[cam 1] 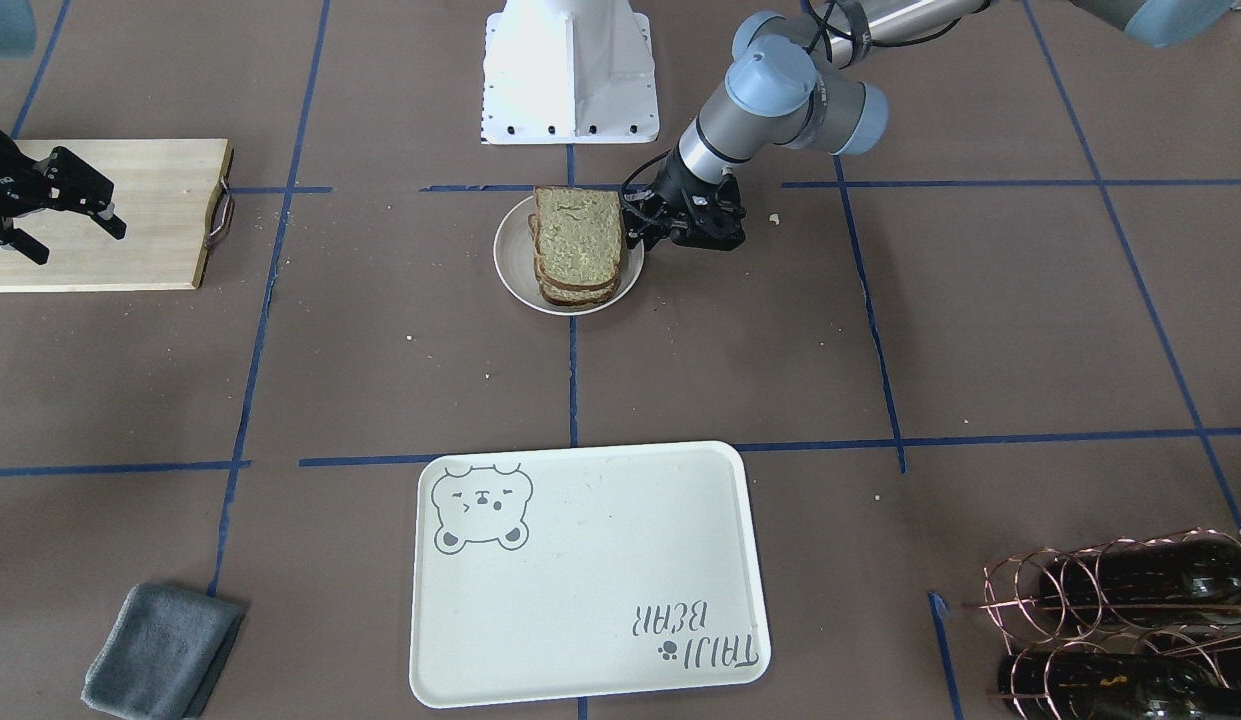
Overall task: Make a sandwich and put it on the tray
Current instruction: 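Grasp the plate rim nearest the left gripper while the right arm retracts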
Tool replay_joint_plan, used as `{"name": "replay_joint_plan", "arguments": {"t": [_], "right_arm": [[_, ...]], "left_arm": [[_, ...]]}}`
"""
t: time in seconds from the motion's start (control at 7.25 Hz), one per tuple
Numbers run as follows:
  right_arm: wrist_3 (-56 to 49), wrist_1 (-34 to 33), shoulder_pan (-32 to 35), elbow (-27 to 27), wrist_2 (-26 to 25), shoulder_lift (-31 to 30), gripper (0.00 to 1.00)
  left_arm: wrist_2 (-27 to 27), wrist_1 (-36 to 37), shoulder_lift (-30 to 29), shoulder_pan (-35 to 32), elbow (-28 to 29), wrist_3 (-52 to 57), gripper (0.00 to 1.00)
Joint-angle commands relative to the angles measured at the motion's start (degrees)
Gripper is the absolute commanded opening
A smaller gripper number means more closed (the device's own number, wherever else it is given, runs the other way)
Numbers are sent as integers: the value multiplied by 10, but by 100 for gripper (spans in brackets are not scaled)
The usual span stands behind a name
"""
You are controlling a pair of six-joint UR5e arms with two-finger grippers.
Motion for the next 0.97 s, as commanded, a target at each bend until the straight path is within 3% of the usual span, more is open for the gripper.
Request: {"name": "replay_joint_plan", "arguments": {"t": [0.0,0.28,0.41,0.55,0.83], "right_arm": [[0,0,1,0,0,0,100],[0,0,1,-1,2,0,100],[0,0,0,-2,2,0,100],[0,0,1,-1,2,0,100],[0,0,1,-2,3,0,100]], "left_arm": [[0,1,-5,3,8,-1,23],[25,1,-5,12,9,-1,22],[26,1,-8,13,8,-1,8],[27,0,-8,13,9,-10,0],[25,-7,-8,13,-9,-87,0]]}}
